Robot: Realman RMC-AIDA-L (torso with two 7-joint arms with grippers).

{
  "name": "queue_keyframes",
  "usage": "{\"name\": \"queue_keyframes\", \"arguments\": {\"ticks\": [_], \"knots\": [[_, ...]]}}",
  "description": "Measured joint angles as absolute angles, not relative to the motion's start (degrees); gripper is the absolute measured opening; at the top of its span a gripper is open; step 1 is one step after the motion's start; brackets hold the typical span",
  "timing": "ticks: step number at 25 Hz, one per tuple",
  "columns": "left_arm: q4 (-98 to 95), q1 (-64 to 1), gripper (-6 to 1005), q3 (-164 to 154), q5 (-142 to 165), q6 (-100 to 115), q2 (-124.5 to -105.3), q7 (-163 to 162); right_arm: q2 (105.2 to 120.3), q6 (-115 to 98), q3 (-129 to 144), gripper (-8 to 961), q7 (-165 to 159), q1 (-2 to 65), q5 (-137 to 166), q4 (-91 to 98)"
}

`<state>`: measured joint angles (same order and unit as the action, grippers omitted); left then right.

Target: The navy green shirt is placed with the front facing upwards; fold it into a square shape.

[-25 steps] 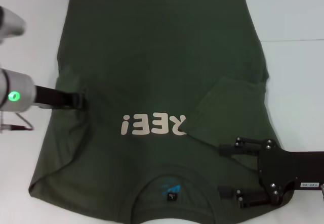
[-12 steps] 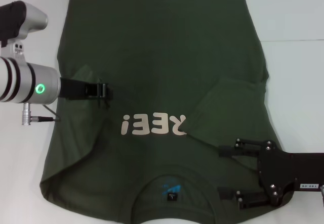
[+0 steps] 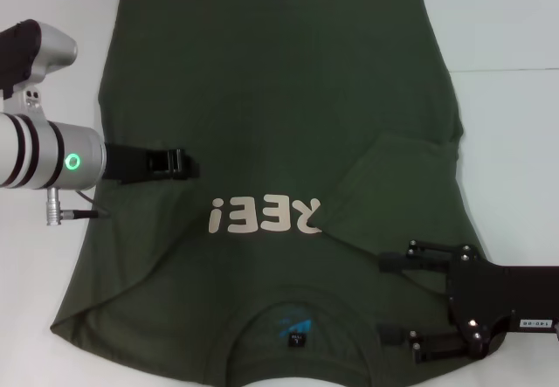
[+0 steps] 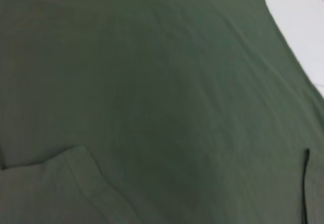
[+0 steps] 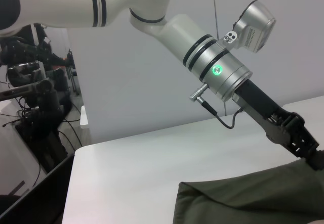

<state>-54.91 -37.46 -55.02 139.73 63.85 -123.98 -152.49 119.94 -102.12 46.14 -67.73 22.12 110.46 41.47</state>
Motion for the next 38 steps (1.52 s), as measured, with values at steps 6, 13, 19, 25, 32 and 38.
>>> {"name": "queue_keyframes", "arguments": {"ticks": [6,13,19,25,32,38], "knots": [[-55.21,-37.16,218,-54.22,137.47,65.22,-123.45,-151.29,119.69,-102.63,46.03,831,-69.16,22.15,110.46,42.16],[-55.96,-37.21,460,-52.22,131.27,73.66,-122.65,-135.03,119.16,-102.63,44.08,828,-90.75,22.18,112.07,51.04],[-55.84,-36.08,587,-47.88,120.97,88.18,-122.51,-108.71,118.79,-103.74,44.33,826,-112.83,23.89,120.42,61.68],[-54.79,-35.35,783,-46.48,117.86,94.2,-122.46,-100.37,117.43,-111.02,43.16,825,-126.72,25.73,123.5,66.09],[-53.79,-35.33,946,-46.66,117.34,94.75,-122.99,-98.31,113.31,-113.45,42.01,826,-135.03,28.34,125.02,62.73],[-53.19,-35.13,946,-46.74,117.29,94.75,-123.5,-98.5,112.71,-113.27,42.05,825,-138.9,31.41,136.82,64.16]]}}
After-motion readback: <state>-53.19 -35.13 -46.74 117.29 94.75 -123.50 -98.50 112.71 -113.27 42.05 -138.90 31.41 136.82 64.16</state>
